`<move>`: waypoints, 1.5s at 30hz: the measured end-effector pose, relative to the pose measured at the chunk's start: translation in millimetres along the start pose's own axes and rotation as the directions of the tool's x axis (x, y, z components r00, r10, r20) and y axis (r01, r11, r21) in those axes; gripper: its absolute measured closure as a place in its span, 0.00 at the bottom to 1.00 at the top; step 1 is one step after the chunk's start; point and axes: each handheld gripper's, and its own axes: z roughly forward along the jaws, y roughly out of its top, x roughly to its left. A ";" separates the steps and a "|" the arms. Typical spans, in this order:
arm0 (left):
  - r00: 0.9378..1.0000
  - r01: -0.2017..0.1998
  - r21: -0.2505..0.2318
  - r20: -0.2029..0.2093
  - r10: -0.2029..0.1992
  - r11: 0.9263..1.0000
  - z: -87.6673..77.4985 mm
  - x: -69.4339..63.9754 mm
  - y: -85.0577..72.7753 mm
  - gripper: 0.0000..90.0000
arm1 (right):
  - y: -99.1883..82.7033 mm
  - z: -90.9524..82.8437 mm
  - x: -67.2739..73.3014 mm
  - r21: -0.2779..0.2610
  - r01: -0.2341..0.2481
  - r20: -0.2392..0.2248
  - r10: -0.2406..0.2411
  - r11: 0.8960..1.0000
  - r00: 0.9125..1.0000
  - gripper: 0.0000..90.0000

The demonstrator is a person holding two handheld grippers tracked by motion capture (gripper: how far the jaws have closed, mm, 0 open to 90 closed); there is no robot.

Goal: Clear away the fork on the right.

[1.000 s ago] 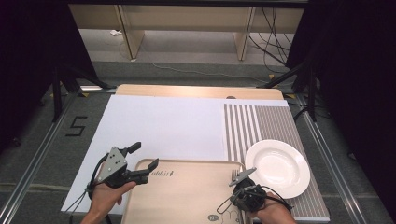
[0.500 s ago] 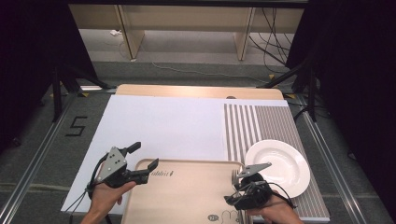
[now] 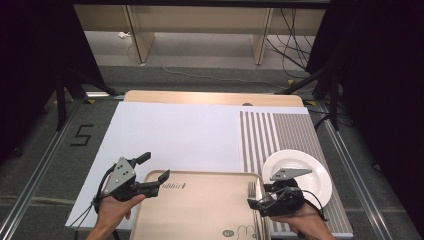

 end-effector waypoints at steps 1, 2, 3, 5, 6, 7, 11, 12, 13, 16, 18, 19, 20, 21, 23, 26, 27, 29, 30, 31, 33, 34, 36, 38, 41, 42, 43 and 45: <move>1.000 0.000 0.000 0.000 0.000 1.000 -0.1 0.0 0.0 0.19 | 0.1 -1.2 -1.7 -0.001 0.006 0.002 -0.006 1.000 1.000 0.23; 1.000 0.000 0.000 0.000 0.000 1.000 -0.1 0.0 0.0 0.19 | -0.3 -2.0 -2.5 -0.013 -0.006 0.009 0.006 1.000 1.000 0.23; 1.000 0.000 0.000 0.000 0.000 1.000 -0.1 0.0 0.0 0.19 | -0.4 -3.0 -4.5 -0.016 -0.009 0.013 0.009 1.000 1.000 0.22; 1.000 0.000 0.001 -0.001 0.000 1.000 0.0 0.1 -0.1 0.19 | -0.4 -7.9 -10.2 -0.004 -0.020 0.014 0.020 1.000 1.000 0.22; 1.000 0.000 0.001 -0.001 0.000 1.000 -0.1 0.1 0.0 0.19 | -0.9 -9.7 -12.2 -0.006 -0.036 0.018 0.036 0.999 0.999 0.22; 1.000 0.000 0.001 -0.001 0.000 1.000 -0.2 0.1 0.0 0.19 | -1.2 -11.3 -14.0 -0.005 -0.040 0.023 0.041 0.999 0.999 0.22; 1.000 0.002 0.000 -0.003 -0.002 1.000 -0.3 0.2 0.0 0.19 | -3.6 -17.0 -23.1 -0.027 -0.072 0.040 0.073 0.997 0.997 0.21; 1.000 0.002 0.000 -0.003 -0.002 1.000 -0.3 0.2 0.0 0.19 | -4.2 -18.6 -25.0 -0.035 -0.086 0.036 0.087 0.996 0.996 0.21; 1.000 0.002 0.000 -0.002 -0.002 1.000 -0.3 0.1 0.1 0.19 | -4.8 -20.0 -27.0 -0.039 -0.098 0.040 0.099 0.994 0.994 0.21; 1.000 0.001 0.000 -0.003 -0.001 1.000 -0.3 0.1 0.0 0.19 | -6.9 -23.4 -33.3 -0.059 -0.116 0.048 0.118 0.992 0.992 0.21; 1.000 0.001 0.000 -0.004 -0.001 1.000 -0.5 0.2 0.1 0.19 | -8.2 -26.6 -37.6 -0.055 -0.126 0.058 0.130 0.990 0.990 0.21; 1.000 0.002 -0.007 -0.001 -0.002 1.000 0.1 0.4 -0.2 0.19 | -9.1 -27.8 -39.8 -0.064 -0.135 0.050 0.138 0.989 0.989 0.21; 1.000 0.002 0.001 -0.006 -0.002 1.000 -0.6 0.3 0.1 0.19 | -9.8 -29.5 -41.7 -0.061 -0.141 0.061 0.145 0.988 0.988 0.21; 1.000 0.003 -0.001 -0.005 -0.003 1.000 -0.4 0.4 0.0 0.19 | -10.5 -31.0 -42.7 -0.065 -0.159 0.064 0.164 0.985 0.984 0.21; 1.000 0.001 0.001 -0.007 -0.001 1.000 -0.5 0.8 0.1 0.19 | -11.8 -34.5 -47.0 -0.076 -0.160 0.069 0.166 0.984 0.984 0.21; 1.000 0.005 0.000 -0.006 -0.005 1.000 -0.3 0.7 0.0 0.19 | -14.3 -40.4 -53.4 -0.091 -0.187 0.078 0.194 0.978 0.978 0.20; 1.000 0.005 0.000 -0.006 -0.005 1.000 -0.4 0.7 0.0 0.19 | -15.2 -41.8 -55.2 -0.095 -0.192 0.084 0.200 0.977 0.976 0.21; 1.000 0.007 0.000 -0.007 -0.007 1.000 -0.3 0.7 0.0 0.19 | -17.8 -45.0 -60.5 -0.107 -0.203 0.084 0.212 0.973 0.974 0.21; 1.000 0.006 -0.001 -0.008 -0.006 1.000 -0.2 0.8 0.0 0.19 | -19.4 -45.6 -63.8 -0.116 -0.195 0.103 0.207 0.974 0.973 0.20; 1.000 0.007 -0.001 -0.008 -0.007 1.000 -0.1 0.9 0.1 0.19 | -20.6 -47.5 -64.6 -0.126 -0.230 0.097 0.242 0.965 0.965 0.20; 1.000 0.006 -0.001 -0.008 -0.006 1.000 0.0 1.1 0.2 0.19 | -23.0 -52.4 -69.6 -0.125 -0.238 0.104 0.251 0.963 0.962 0.20; 1.000 0.006 -0.001 -0.008 -0.006 1.000 0.3 1.1 0.1 0.19 | -24.3 -54.0 -71.6 -0.134 -0.251 0.102 0.266 0.959 0.959 0.21; 1.000 0.007 -0.001 -0.008 -0.007 1.000 0.6 1.0 0.1 0.19 | -27.3 -55.9 -74.9 -0.173 -0.282 0.099 0.301 0.944 0.948 0.21; 1.000 0.008 -0.001 -0.008 -0.008 1.000 0.9 0.9 0.2 0.19 | -30.1 -58.7 -79.7 -0.183 -0.290 0.105 0.312 0.939 0.944 0.21; 1.000 0.009 0.001 -0.009 -0.009 1.000 1.1 1.0 0.2 0.19 | -34.3 -60.4 -86.1 -0.198 -0.310 0.109 0.335 0.930 0.936 0.21; 1.000 0.009 0.002 -0.009 -0.009 1.000 1.3 1.0 0.2 0.19 | -35.4 -61.0 -87.8 -0.202 -0.317 0.110 0.344 0.926 0.933 0.21; 1.000 0.010 0.002 -0.009 -0.010 1.000 1.5 0.9 0.2 0.19 | -36.6 -62.5 -90.0 -0.198 -0.312 0.110 0.337 0.929 0.935 0.21; 1.000 0.009 0.002 -0.009 -0.009 1.000 1.6 0.9 0.3 0.19 | -38.2 -63.8 -92.1 -0.204 -0.322 0.114 0.349 0.924 0.930 0.21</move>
